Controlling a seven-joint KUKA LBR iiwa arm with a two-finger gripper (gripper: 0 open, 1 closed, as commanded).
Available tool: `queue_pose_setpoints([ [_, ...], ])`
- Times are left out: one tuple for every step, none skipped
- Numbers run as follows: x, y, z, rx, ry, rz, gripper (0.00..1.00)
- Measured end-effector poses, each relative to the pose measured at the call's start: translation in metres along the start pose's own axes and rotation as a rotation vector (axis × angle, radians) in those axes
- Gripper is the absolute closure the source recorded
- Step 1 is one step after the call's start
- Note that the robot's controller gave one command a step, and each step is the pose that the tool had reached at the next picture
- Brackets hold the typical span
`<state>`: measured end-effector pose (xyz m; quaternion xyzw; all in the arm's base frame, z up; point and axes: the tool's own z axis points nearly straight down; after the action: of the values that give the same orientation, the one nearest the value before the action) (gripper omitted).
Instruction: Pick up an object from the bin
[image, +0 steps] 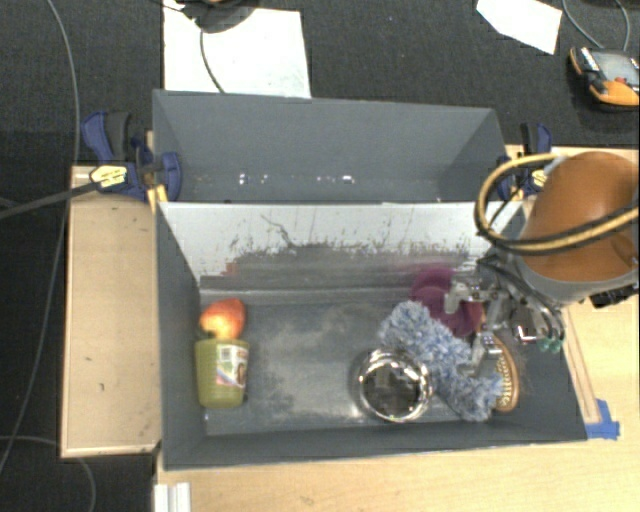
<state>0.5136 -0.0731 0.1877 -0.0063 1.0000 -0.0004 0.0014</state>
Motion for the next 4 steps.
queue_pose_setpoints([
  [0.0,0.0,0.0,0.0,0.001,-0.003,0.0],
  [0.0,0.026,0.037,0.0,-0.002,-0.421,0.0],
  [-0.003,0.016,0.059,0.002,-0.014,-0.395,0.0],
  [-0.003,0.0,0.09,-0.001,-0.004,-0.388,0.0],
])
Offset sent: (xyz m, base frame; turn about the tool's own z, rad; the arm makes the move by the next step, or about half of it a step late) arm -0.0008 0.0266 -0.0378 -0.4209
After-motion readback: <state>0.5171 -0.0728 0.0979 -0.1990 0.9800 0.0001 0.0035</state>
